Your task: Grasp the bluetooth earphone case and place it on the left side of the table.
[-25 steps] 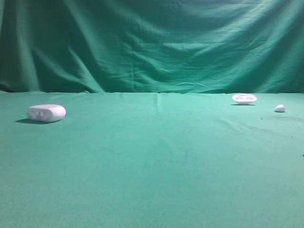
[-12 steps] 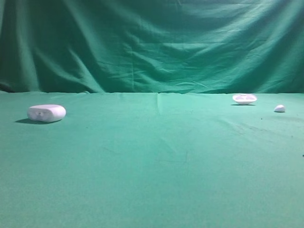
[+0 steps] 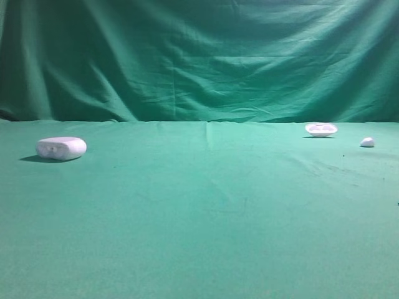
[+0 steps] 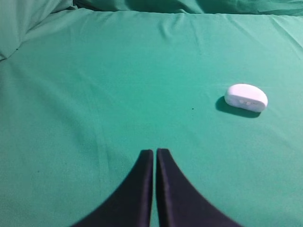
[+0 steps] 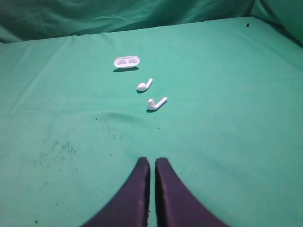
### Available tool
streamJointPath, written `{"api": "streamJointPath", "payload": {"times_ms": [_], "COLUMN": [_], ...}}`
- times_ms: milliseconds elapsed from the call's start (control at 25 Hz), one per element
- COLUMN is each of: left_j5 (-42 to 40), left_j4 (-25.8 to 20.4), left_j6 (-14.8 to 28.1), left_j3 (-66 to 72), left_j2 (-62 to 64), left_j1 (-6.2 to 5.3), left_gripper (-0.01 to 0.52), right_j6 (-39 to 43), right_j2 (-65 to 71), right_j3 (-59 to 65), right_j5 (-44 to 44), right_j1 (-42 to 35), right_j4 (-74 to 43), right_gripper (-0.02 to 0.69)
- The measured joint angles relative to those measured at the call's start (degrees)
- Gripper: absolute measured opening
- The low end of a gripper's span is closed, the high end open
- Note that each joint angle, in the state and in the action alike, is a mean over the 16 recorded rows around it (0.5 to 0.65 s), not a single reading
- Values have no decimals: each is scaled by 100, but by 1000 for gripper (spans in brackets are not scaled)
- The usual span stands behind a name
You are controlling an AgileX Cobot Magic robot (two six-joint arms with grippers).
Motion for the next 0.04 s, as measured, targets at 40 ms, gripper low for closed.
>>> {"api": "streamJointPath", "payload": {"times_ms": [40], "left_j5": [0], "left_j4": [0], "left_j6": [0], "left_j3": [0], "left_j2": [0], "left_j1": [0], "left_gripper": [0], "right_j6": [-1], "right_j2": [0], "right_j3": [0], "right_j5": [0], "right_j1": [0], "right_j4": [0], "right_gripper": [0]}}
